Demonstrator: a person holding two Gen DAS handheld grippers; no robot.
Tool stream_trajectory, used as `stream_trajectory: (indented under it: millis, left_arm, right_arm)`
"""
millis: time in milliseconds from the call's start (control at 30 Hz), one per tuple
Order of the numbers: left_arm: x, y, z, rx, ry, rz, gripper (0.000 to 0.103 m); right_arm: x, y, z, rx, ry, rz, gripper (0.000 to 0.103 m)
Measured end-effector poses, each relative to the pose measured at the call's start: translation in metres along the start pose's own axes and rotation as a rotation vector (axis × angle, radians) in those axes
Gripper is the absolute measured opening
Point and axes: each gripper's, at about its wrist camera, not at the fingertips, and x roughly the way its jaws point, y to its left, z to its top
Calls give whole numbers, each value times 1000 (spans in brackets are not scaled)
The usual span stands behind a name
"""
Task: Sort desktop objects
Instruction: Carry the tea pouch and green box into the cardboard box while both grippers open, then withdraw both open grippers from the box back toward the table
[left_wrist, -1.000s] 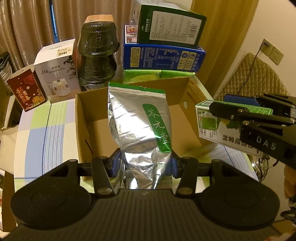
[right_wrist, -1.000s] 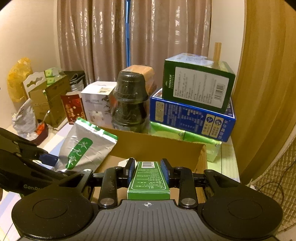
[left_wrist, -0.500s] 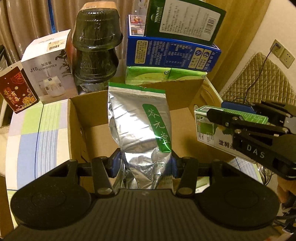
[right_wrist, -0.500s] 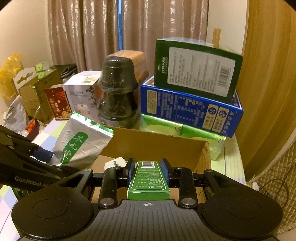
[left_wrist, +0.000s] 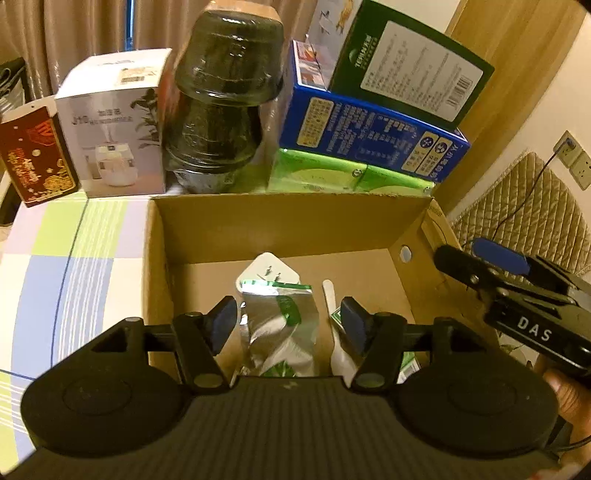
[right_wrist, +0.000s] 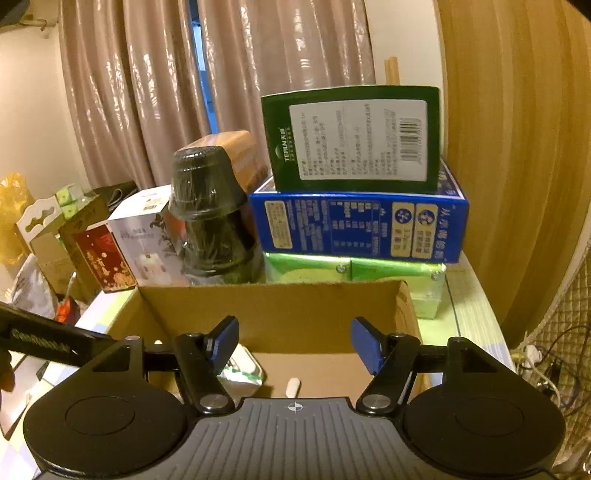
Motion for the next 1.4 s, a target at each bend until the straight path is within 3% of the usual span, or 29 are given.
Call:
stream_trajectory:
  millis: [333, 833, 967, 1133, 1400]
  left_arm:
    - [-55, 14, -56, -31, -73, -2, 69]
    - [-142, 5, -202, 19, -101, 83, 94]
    - [-155, -4, -240, 55, -127, 124, 100]
    - [-159, -16, -278, 85, -158, 171, 102]
    - [-152, -23, -312, 68, -178, 160, 102]
  right_arm:
    - [-72, 8, -49, 69, 3, 36, 85]
    - [-189, 39, -162, 133, 65, 22, 101]
    - [-205, 41, -192, 113, 92, -9, 101]
    - [-219, 34, -215, 139, 120, -40, 101]
    - [-222, 32, -232, 121, 118, -75, 101]
